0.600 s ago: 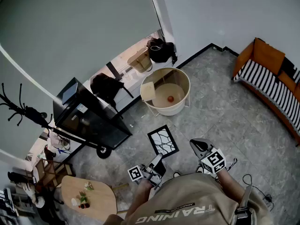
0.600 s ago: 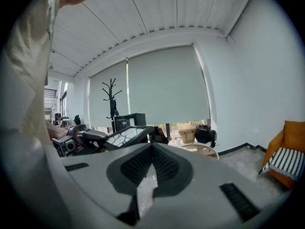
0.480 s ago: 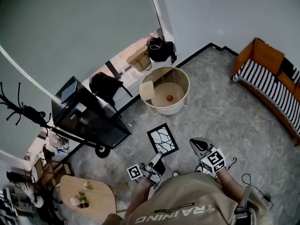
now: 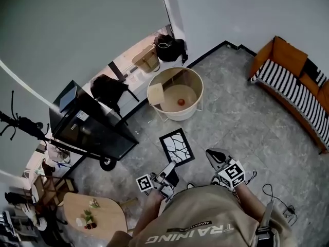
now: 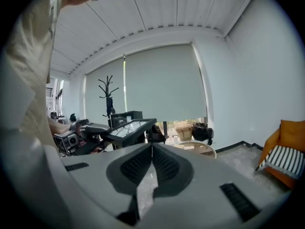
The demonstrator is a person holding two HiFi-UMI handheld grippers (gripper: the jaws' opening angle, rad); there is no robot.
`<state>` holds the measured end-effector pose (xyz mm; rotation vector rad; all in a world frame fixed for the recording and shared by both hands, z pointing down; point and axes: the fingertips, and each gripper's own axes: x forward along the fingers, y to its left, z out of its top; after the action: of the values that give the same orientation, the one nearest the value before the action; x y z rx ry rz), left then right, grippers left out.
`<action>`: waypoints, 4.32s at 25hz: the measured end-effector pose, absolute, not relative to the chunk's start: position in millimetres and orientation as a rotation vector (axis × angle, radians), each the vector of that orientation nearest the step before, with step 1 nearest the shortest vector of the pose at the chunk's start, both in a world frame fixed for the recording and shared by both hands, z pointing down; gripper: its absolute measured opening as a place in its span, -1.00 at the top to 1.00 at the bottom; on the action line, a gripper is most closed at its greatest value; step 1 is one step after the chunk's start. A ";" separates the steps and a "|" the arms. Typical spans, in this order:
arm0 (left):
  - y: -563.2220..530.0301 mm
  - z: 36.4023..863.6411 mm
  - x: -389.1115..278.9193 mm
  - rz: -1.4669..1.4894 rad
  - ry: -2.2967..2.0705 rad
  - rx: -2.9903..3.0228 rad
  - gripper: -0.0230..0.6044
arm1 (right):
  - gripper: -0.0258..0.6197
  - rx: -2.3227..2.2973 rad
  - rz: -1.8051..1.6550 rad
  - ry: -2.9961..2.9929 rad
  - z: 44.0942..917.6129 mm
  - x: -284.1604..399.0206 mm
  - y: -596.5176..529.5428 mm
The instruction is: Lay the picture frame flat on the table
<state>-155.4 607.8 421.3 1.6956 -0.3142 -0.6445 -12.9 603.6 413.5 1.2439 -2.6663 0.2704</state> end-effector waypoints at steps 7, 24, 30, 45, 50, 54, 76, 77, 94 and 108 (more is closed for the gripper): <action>609.2 439.0 -172.4 -0.620 -0.304 1.658 0.70 | 0.90 1.318 0.365 -2.612 430.3 -19.8 598.5; 521.6 462.4 -161.5 -0.594 -0.289 1.612 0.70 | 0.90 1.360 0.470 -2.558 459.8 3.0 507.4; 438.3 447.2 -133.4 -0.610 -0.347 1.635 0.70 | 0.90 1.254 0.440 -2.600 460.8 27.8 418.2; 315.0 446.8 -69.1 -0.648 -0.464 1.639 0.70 | 0.90 1.054 0.565 -2.685 477.6 78.7 304.6; 301.4 453.5 -65.1 -0.653 -0.474 1.612 0.70 | 0.90 1.036 0.561 -2.687 478.6 84.9 281.2; 282.4 465.1 -71.7 -0.644 -0.473 1.599 0.70 | 0.90 1.018 0.511 -2.703 475.0 76.8 262.1; 79.1 482.1 -140.0 -0.561 -0.249 1.605 0.70 | 0.90 1.174 0.584 -2.533 475.9 9.7 115.7; 74.8 484.2 -141.5 -0.552 -0.241 1.599 0.70 | 0.90 1.171 0.601 -2.521 477.7 7.5 112.9; -13.3 536.3 -93.8 -0.455 -0.335 1.512 0.70 | 0.90 1.011 0.598 -2.623 514.2 27.5 -16.0; -100.3 611.1 -91.8 -0.523 -0.425 1.424 0.70 | 0.90 0.969 0.647 -2.635 573.0 44.4 -122.5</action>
<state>-91.8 -100.3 611.1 1.4237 -0.4247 -0.5228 44.4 -122.5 573.0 0.9686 -2.6353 0.6471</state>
